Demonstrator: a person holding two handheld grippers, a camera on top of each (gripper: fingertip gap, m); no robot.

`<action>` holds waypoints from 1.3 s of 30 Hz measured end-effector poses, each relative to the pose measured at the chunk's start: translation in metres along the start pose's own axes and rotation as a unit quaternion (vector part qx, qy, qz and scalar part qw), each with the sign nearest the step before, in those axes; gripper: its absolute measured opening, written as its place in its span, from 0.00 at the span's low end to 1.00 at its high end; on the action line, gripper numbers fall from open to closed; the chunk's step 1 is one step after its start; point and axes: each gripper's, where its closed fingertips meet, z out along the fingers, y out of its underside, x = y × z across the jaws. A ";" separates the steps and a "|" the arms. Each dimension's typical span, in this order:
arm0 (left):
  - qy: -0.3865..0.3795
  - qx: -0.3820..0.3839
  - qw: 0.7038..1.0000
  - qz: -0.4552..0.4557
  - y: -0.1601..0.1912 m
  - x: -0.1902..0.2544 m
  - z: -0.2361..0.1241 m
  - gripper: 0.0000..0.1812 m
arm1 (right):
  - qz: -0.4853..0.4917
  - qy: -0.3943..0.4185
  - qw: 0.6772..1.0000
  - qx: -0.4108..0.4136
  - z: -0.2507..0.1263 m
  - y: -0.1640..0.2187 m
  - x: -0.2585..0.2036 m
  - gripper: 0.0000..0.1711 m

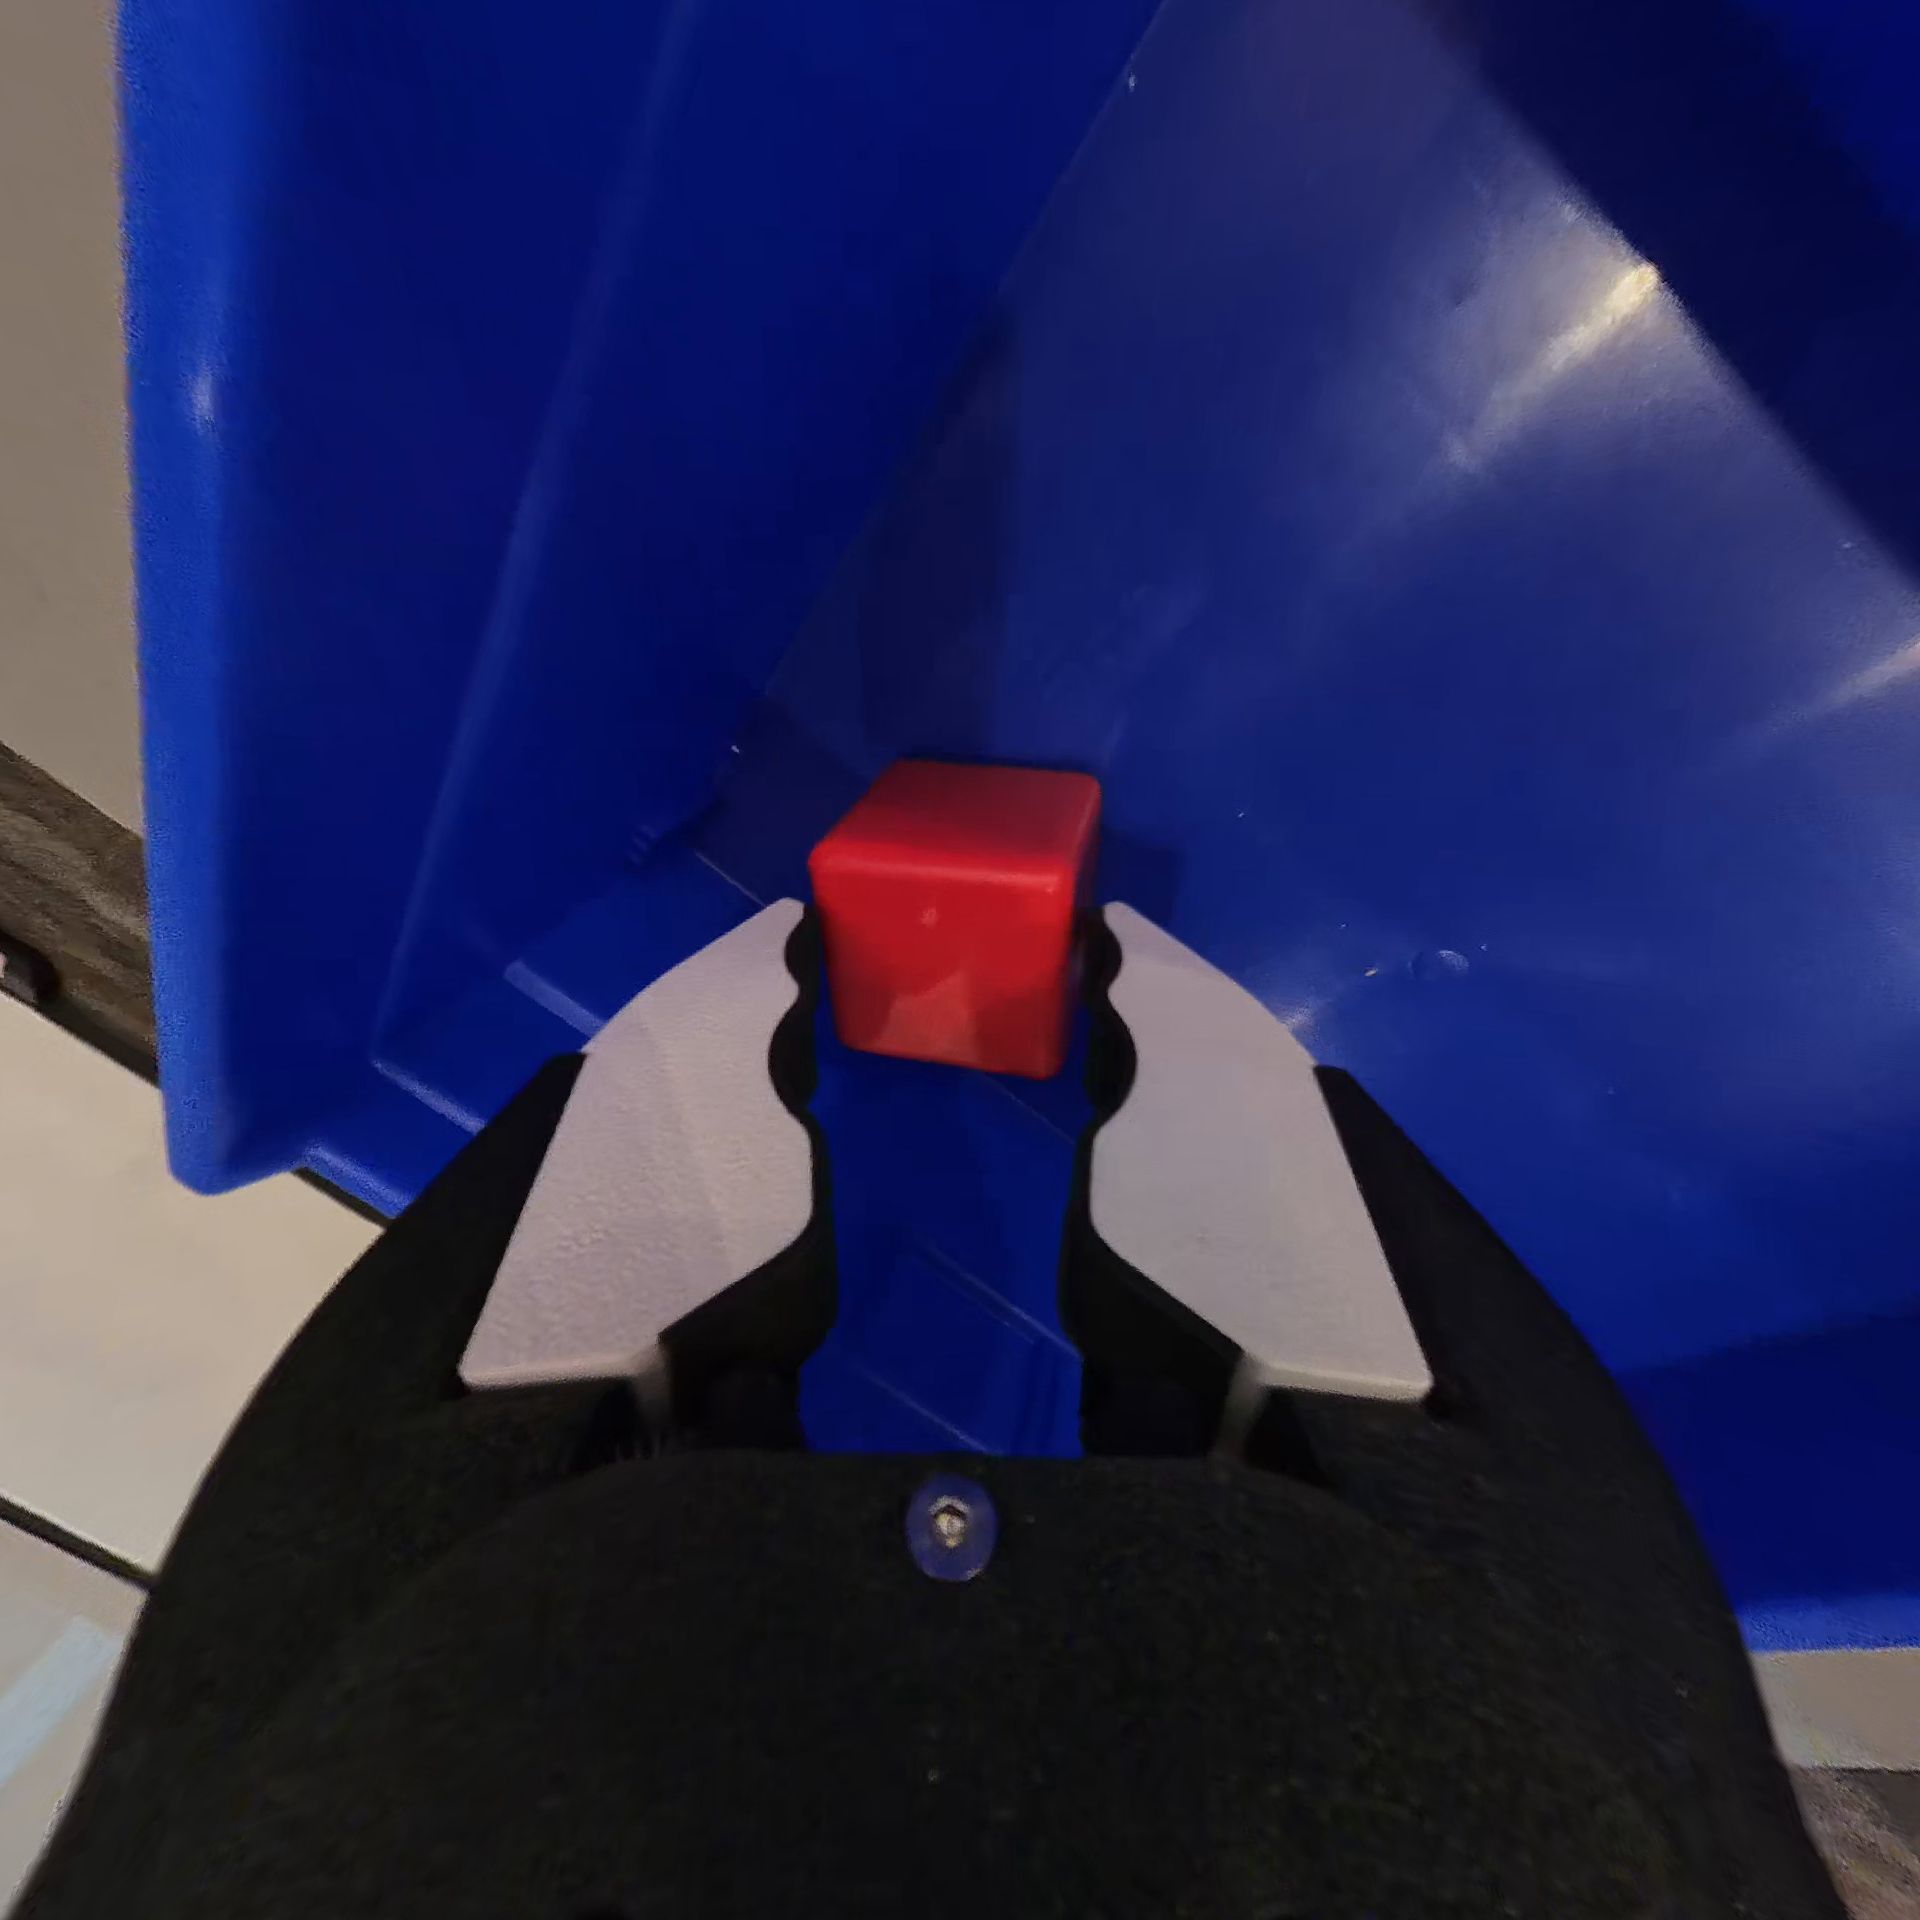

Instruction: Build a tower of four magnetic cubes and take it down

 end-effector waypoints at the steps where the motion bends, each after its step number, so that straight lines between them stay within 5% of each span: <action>1: -0.002 0.000 1.000 0.001 0.000 0.000 0.000 0.27 | 0.000 0.000 1.000 0.001 -0.001 0.000 0.000 0.33; 12: -0.030 0.020 0.999 0.002 0.001 -0.006 -0.031 0.26 | -0.009 -0.001 1.000 0.005 -0.005 -0.003 -0.002 0.33; 22: -0.097 0.144 0.985 0.008 -0.029 -0.009 -0.158 0.26 | -0.020 -0.005 1.000 0.005 -0.006 -0.005 -0.009 0.33; 31: -0.079 0.287 0.945 0.134 -0.119 0.106 -0.269 0.26 | -0.030 -0.006 1.000 0.005 -0.007 -0.008 -0.015 0.33; 39: -0.028 0.308 0.916 0.256 -0.189 0.210 -0.272 0.26 | -0.037 -0.010 0.999 0.001 -0.005 -0.008 -0.019 0.33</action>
